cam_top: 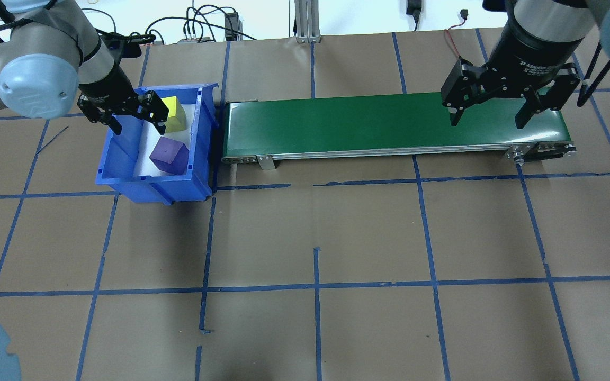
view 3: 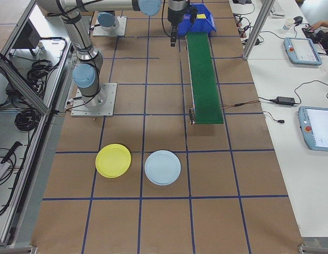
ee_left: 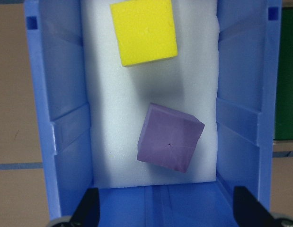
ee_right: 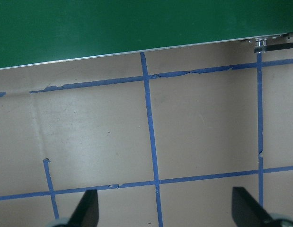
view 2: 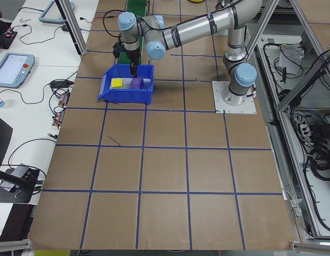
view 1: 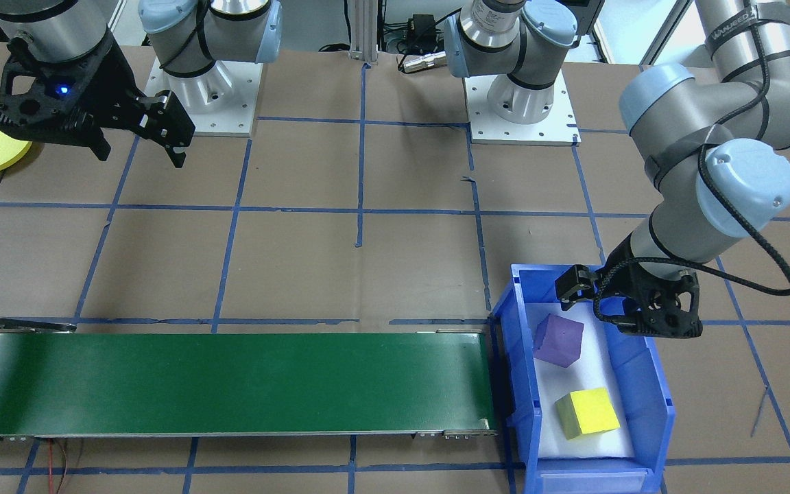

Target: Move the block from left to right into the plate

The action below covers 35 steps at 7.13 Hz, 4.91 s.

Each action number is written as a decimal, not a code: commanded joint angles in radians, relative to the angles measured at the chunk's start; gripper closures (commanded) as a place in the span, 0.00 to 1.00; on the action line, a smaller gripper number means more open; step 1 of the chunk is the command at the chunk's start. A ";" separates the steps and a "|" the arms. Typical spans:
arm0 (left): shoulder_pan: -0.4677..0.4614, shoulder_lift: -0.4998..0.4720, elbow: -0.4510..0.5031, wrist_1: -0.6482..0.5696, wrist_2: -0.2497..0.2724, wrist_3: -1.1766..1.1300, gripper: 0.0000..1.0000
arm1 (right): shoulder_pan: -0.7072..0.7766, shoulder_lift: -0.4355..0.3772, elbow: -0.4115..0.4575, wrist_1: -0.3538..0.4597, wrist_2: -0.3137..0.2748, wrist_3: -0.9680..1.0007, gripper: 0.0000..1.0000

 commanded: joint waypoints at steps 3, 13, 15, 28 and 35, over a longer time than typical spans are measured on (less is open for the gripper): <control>0.000 -0.038 -0.036 0.046 0.003 0.154 0.00 | 0.001 0.000 0.000 0.000 -0.005 0.000 0.00; 0.000 -0.146 -0.059 0.135 -0.006 0.248 0.05 | 0.000 0.000 0.000 0.000 -0.009 -0.003 0.00; 0.000 -0.146 -0.052 0.155 -0.023 0.251 0.66 | 0.003 0.000 0.000 -0.002 -0.002 -0.003 0.00; -0.302 -0.167 0.078 0.277 -0.039 -0.269 0.73 | 0.000 0.000 0.000 0.000 -0.008 -0.015 0.00; -0.229 -0.080 0.196 0.163 -0.020 -0.256 0.00 | -0.002 0.002 0.000 -0.002 -0.008 -0.015 0.00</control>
